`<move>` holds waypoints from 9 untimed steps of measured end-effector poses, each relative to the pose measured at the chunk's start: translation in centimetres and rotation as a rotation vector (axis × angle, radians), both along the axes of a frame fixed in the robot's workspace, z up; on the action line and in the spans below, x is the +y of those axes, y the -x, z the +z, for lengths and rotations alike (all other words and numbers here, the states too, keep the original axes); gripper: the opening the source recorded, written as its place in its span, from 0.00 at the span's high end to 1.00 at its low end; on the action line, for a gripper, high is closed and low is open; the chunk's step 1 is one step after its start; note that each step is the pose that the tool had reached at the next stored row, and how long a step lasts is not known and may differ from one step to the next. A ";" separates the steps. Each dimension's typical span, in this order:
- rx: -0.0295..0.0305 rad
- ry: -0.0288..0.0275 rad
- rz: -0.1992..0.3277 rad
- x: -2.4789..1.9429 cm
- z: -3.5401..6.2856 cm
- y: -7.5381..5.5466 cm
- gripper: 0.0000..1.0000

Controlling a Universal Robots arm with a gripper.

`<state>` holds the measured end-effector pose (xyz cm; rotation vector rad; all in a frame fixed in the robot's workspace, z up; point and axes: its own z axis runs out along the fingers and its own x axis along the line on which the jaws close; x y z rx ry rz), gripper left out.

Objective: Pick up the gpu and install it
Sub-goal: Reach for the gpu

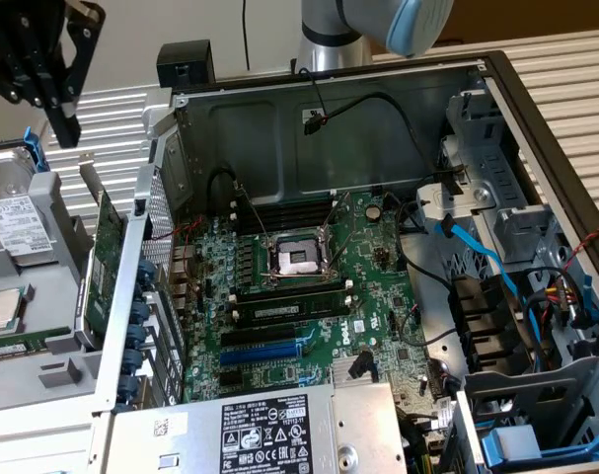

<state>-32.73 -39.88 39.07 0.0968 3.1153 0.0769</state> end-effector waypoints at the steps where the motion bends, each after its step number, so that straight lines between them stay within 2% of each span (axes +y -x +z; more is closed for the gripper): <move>1: 0.0001 -0.0001 0.000 0.00 -0.05 0.4 0.89; 9: -0.0012 -0.0002 0.000 0.02 -1.11 4.1 0.89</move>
